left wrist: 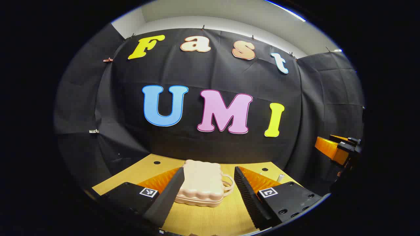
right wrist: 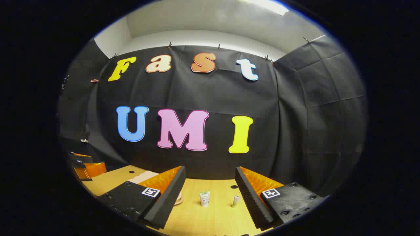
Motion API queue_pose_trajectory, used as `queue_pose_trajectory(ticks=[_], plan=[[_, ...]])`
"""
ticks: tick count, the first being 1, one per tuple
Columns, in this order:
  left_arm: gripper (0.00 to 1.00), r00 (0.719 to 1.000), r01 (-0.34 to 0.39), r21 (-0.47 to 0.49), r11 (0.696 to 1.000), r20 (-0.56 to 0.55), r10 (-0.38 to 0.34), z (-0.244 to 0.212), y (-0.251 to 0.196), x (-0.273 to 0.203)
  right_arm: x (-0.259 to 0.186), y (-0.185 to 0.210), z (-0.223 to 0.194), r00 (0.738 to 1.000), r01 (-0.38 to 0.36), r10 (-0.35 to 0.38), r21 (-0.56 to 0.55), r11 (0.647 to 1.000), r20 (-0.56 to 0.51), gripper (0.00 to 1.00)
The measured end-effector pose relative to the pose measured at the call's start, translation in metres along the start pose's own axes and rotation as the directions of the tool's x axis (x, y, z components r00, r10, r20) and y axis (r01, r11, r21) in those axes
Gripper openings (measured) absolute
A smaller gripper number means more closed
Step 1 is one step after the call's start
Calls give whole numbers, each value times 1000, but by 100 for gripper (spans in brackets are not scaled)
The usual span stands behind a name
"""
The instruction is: First open the suitcase, pack the skin care products into it, and then close the suitcase.
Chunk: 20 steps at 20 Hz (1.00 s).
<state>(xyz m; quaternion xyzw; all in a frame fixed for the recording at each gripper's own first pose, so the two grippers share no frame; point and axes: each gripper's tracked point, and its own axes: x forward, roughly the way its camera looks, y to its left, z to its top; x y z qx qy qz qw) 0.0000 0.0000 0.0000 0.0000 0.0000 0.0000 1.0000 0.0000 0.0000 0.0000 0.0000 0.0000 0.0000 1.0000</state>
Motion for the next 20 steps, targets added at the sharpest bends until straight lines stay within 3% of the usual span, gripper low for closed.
queue_pose_trajectory(ticks=[14, 20], plan=[[96, 997, -52, 23, 998, -51, 53, -21, 4, 19, 16, 0, -50, 987, -39, 44, 36, 999, -158, 96], [96, 996, -41, 26, 999, -82, 43, -30, -3, 28, 23, -2, -60, 978, -50, 63, 66, 997, -199, 96]])
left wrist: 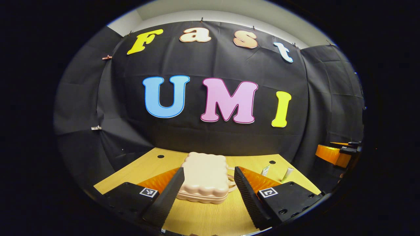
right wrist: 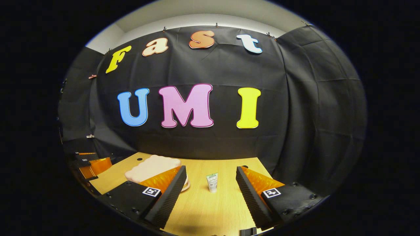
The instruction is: First open the suitcase, pack the skin care products into it, and then close the suitcase.
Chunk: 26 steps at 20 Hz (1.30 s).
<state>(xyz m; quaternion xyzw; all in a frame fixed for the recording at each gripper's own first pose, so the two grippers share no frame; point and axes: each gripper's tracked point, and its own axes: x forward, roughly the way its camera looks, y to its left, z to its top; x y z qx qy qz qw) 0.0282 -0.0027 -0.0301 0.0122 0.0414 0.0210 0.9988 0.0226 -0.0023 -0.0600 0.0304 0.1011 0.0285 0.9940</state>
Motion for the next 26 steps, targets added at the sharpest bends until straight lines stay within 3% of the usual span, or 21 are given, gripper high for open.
queue_pose_trajectory(ticks=[9, 16, 20, 25, 26], plan=[[96, 978, 180, 50, 982, -120, -173, -25, -77, 84, 25, -38, 0, 1000, 31, -31, 7, 999, 2, 96], [96, 927, 236, 56, 970, -313, -207, -97, -135, 192, 55, -69, -33, 998, 33, -32, 18, 999, -60, 96], [95, 900, 233, 102, 967, -400, -175, -147, -154, 245, 65, -81, -63, 991, 28, -22, 43, 999, -133, 96], [89, 854, 104, 165, 981, -520, -4, -203, -135, 284, 72, -89, -86, 981, 19, -6, 66, 998, -192, 98], [89, 848, 108, 174, 979, -530, 1, -210, -139, 289, 73, -90, -88, 981, 19, -5, 68, 997, -196, 98]])
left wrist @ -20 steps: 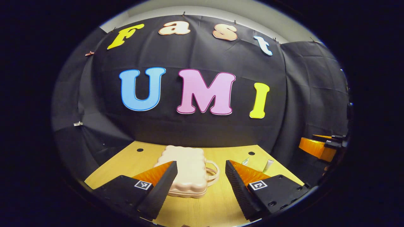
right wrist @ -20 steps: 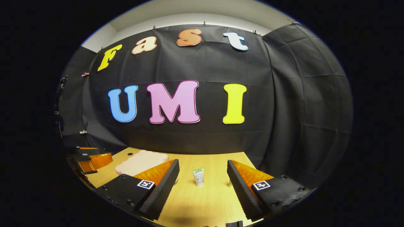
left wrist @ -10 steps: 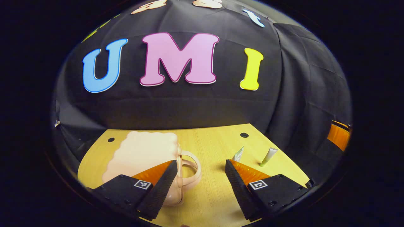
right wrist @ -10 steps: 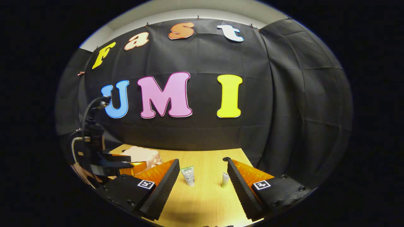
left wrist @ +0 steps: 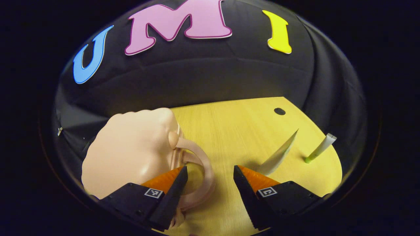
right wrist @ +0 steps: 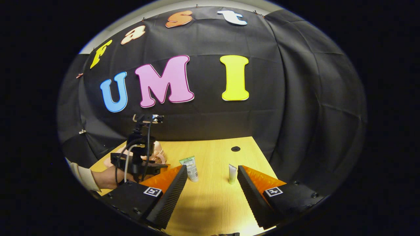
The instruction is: First open the suitcase, pack the skin care products into it, and then close the suitcase.
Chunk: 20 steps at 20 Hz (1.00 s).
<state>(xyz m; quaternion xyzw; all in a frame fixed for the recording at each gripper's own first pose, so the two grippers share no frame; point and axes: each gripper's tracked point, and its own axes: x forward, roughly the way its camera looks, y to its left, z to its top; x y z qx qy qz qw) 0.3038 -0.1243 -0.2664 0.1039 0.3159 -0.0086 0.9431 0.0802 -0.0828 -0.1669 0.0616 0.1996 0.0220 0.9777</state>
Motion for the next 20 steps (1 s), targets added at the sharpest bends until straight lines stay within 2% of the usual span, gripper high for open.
queue_pose_trajectory(ticks=[1, 2, 4, 5, 6, 8, 10, 12, 15, 18, 20], plan=[[86, 1000, -6, 7, 1000, -14, 6, -3, -1, 5, 2, -1, -2, 1000, 0, 0, 3, 1000, -5, 97], [73, 999, -20, 15, 1000, -32, 20, -7, -2, 12, 3, -1, -4, 1000, -3, 3, 8, 1000, -12, 97], [75, 997, -57, 22, 998, -57, 58, -13, 2, 25, 6, -1, -8, 1000, -8, 9, 17, 1000, -26, 98], [68, 993, -95, 26, 995, -67, 96, -15, 8, 29, 7, -1, -8, 999, -9, 9, 19, 1000, -33, 98], [41, 991, -102, 17, 995, -81, 103, -17, 11, 34, 7, -2, -9, 999, -6, 7, 19, 1000, -34, 98], [27, 991, -84, -33, 996, -108, 80, -21, 9, 36, 5, -2, -9, 1000, 0, 1, 17, 1000, -32, 98], [21, 997, -24, -58, 998, -79, 19, -6, 3, 24, 4, 2, -11, 999, -6, 6, 14, 1000, -40, 98], [14, 1000, -11, -57, 998, -17, 10, 25, 8, 5, 1, 7, -11, 999, -11, 12, 5, 1000, -43, 98], [12, 997, 38, -136, 990, 70, -29, 74, 32, -46, 2, 18, -9, 999, -29, 29, -5, 1000, -39, 98], [11, 987, 61, -201, 978, 156, -29, 125, 97, -102, 5, 28, -2, 999, -38, 38, -14, 999, -34, 98], [11, 981, 29, -187, 982, 196, 8, 147, 156, -134, 8, 36, 2, 999, -44, 43, -17, 999, -28, 98]])
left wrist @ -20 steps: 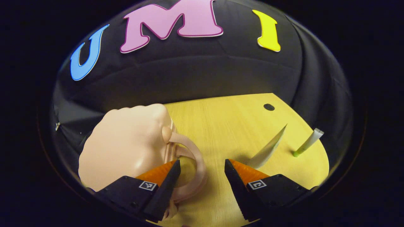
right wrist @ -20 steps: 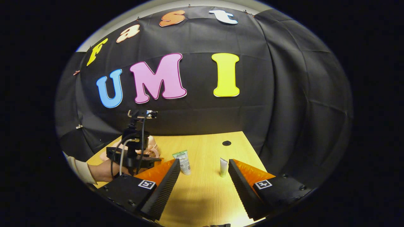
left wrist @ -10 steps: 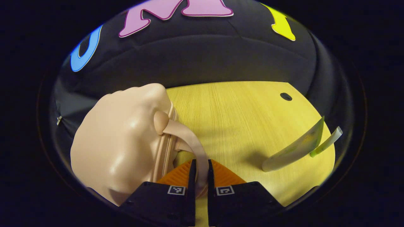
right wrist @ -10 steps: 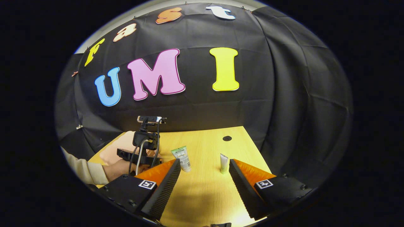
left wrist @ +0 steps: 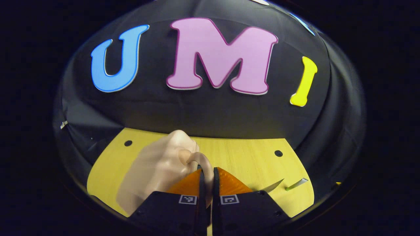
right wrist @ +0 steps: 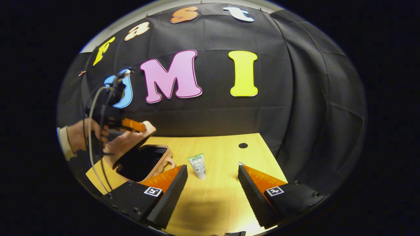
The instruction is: First open the suitcase, pack the skin care products into it, and then close the suitcase.
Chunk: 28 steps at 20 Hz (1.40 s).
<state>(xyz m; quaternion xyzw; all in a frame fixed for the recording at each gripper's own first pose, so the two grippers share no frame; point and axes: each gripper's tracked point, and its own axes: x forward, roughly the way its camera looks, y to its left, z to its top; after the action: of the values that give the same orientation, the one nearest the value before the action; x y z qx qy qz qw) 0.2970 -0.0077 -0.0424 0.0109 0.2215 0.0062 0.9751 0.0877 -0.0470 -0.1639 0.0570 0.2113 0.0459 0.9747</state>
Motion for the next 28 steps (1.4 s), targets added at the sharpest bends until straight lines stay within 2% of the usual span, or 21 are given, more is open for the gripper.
queue_pose_trajectory(ticks=[2, 5, 7, 10, 13, 14, 15, 17, 18, 20, 21, 22, 23, 24, 26, 27, 28], plan=[[11, 997, -60, 27, 998, 45, 59, 31, 70, -23, 4, 7, 2, 1000, 1, -1, -5, 1000, 4, 98], [11, 973, -212, 32, 977, 100, 208, 55, 196, -32, 12, 19, -3, 1000, 8, -8, -6, 1000, -15, 98], [11, 958, -271, 17, 963, 106, 267, 49, 267, -26, 17, 25, -5, 999, 23, -24, -11, 1000, -23, 98], [10, 946, -318, -39, 947, 55, 320, 11, 350, 8, 26, 29, -9, 997, 75, -76, -36, 997, -25, 98], [11, 942, -333, -138, 933, 6, 337, -33, 416, 41, 38, 36, -19, 992, 121, -121, -18, 993, -38, 98], [7, 944, -330, -183, 926, -31, 330, -54, 435, 54, 41, 38, -23, 990, 134, -134, -3, 991, -48, 98], [11, 944, -329, -225, 917, -69, 322, -78, 454, 69, 43, 40, -27, 988, 144, -144, -1, 990, -50, 98], [11, 946, -322, -288, 902, -129, 296, -111, 469, 93, 49, 43, -38, 985, 160, -161, -29, 987, -60, 98], [11, 946, -321, -293, 901, -154, 287, -125, 472, 100, 49, 43, -44, 983, 167, -170, -46, 985, -65, 98], [13, 931, -355, -252, 900, -185, 316, -141, 476, 107, 50, 44, -52, 982, 170, -172, -29, 985, -82, 98], [17, 922, -374, -219, 901, -192, 336, -143, 478, 109, 50, 41, -55, 980, 177, -178, -26, 984, -84, 99], [24, 904, -418, -176, 891, -181, 388, -139, 488, 104, 51, 37, -59, 978, 186, -188, -34, 982, -91, 98], [34, 897, -435, -144, 889, -149, 415, -129, 493, 99, 51, 33, -61, 976, 194, -198, -42, 980, -94, 98], [35, 903, -425, -112, 898, -113, 414, -117, 490, 91, 51, 28, -58, 975, 203, -206, -42, 978, -86, 98], [77, 902, -432, -24, 901, -26, 432, -75, 474, 57, 51, 19, -49, 974, 218, -220, -32, 975, -53, 98], [98, 907, -421, 12, 907, 26, 421, -70, 458, 50, 51, 14, -45, 972, 229, -230, -30, 973, -42, 97], [95, 913, -404, 40, 914, 84, 400, -55, 437, 34, 50, 7, -43, 971, 237, -238, -26, 971, -33, 97]])
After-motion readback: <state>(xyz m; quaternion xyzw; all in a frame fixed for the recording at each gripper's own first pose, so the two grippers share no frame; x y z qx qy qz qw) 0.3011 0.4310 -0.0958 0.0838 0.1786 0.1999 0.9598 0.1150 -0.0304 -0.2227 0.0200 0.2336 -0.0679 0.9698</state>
